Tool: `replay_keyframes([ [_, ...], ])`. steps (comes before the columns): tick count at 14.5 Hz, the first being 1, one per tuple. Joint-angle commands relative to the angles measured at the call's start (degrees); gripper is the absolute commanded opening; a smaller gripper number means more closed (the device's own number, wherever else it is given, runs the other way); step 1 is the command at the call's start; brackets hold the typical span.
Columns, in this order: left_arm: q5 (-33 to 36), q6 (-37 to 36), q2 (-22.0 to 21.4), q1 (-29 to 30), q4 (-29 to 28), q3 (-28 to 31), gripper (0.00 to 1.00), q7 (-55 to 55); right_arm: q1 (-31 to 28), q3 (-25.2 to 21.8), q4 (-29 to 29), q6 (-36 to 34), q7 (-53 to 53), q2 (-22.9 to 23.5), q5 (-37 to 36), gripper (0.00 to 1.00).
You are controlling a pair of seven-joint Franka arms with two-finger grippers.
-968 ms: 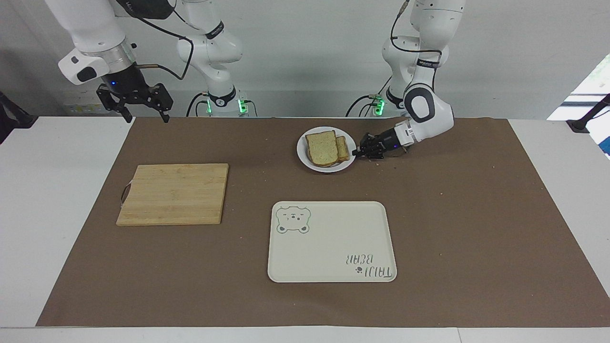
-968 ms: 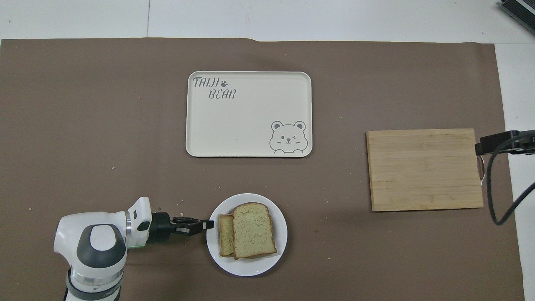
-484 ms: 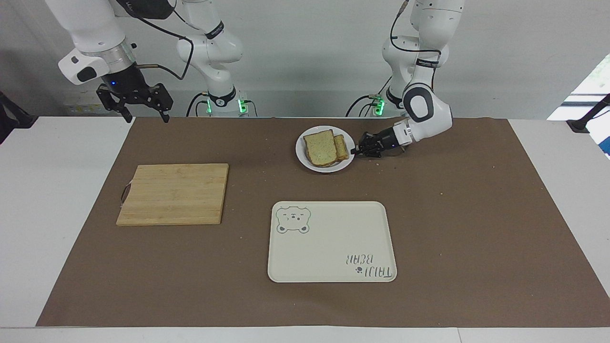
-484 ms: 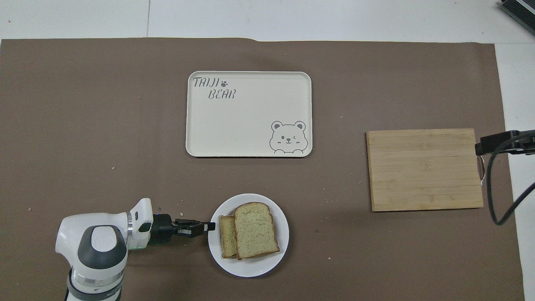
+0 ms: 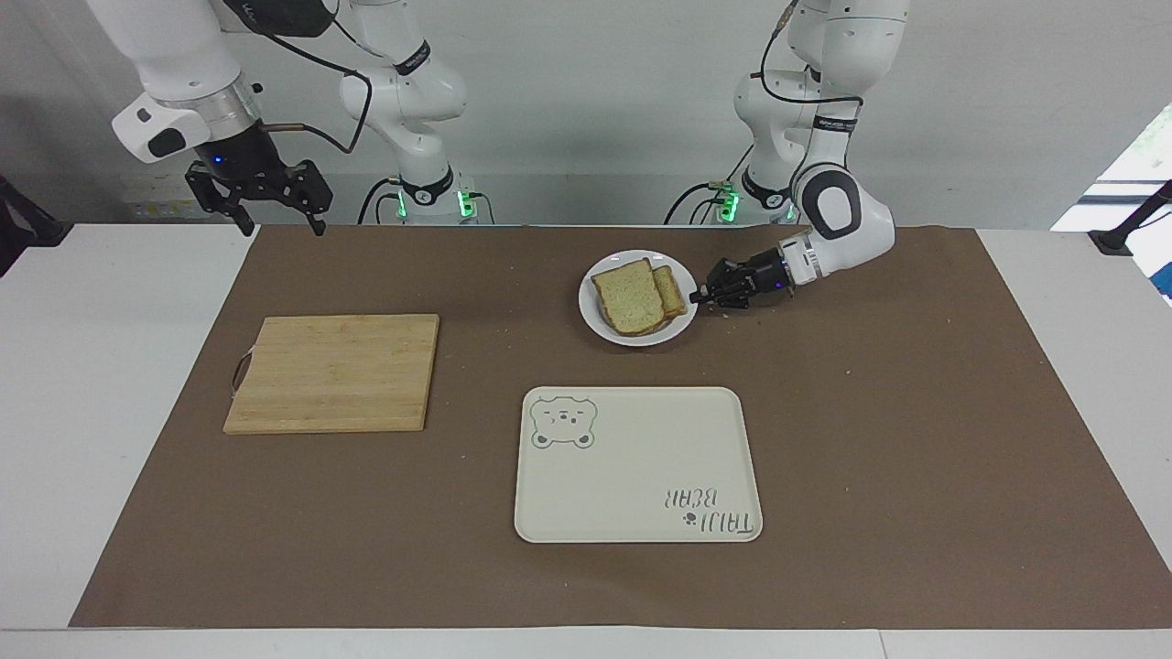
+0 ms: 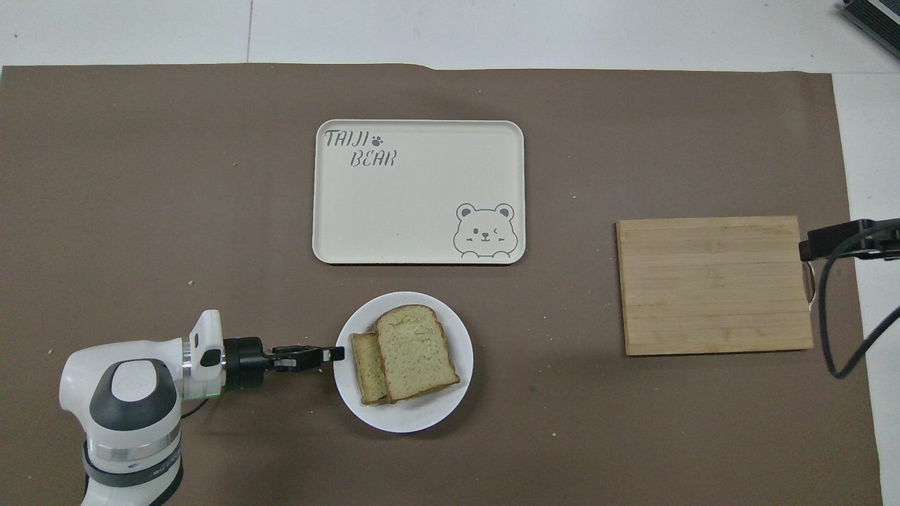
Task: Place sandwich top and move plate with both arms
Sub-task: 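Slide the plate with the left gripper onto the bear tray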
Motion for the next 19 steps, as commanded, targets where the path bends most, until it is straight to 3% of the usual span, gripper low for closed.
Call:
replay_keyframes([
  [1, -0.44, -2.67, 5.37, 1.67, 8.19, -0.01, 0.0, -3.22, -0.52, 0.39, -1.47, -0.01, -1.39, -1.45, -0.66, 1.0],
  [7, 5.79, -4.34, 16.79, 3.71, 27.26, -0.1, 0.0, -13.87, -0.52, 0.39, -1.47, -0.1, -1.39, -1.45, -0.66, 1.0],
  [14, 5.98, -1.28, 29.27, 4.06, 43.61, -0.53, 0.0, -20.62, -0.52, 0.39, -1.47, -0.1, -1.39, -1.45, -0.66, 1.0],
  [16, 5.89, 1.01, 32.44, 4.32, 45.56, -2.72, 0.0, -20.64, -0.52, 0.39, -1.47, -0.1, -1.39, -1.45, -0.66, 1.0],
  [19, 5.89, 6.98, 33.42, 3.8, 47.15, -4.75, 0.0, -21.07, -0.52, 0.39, -1.47, -0.19, -1.48, -1.45, -0.66, 1.0],
])
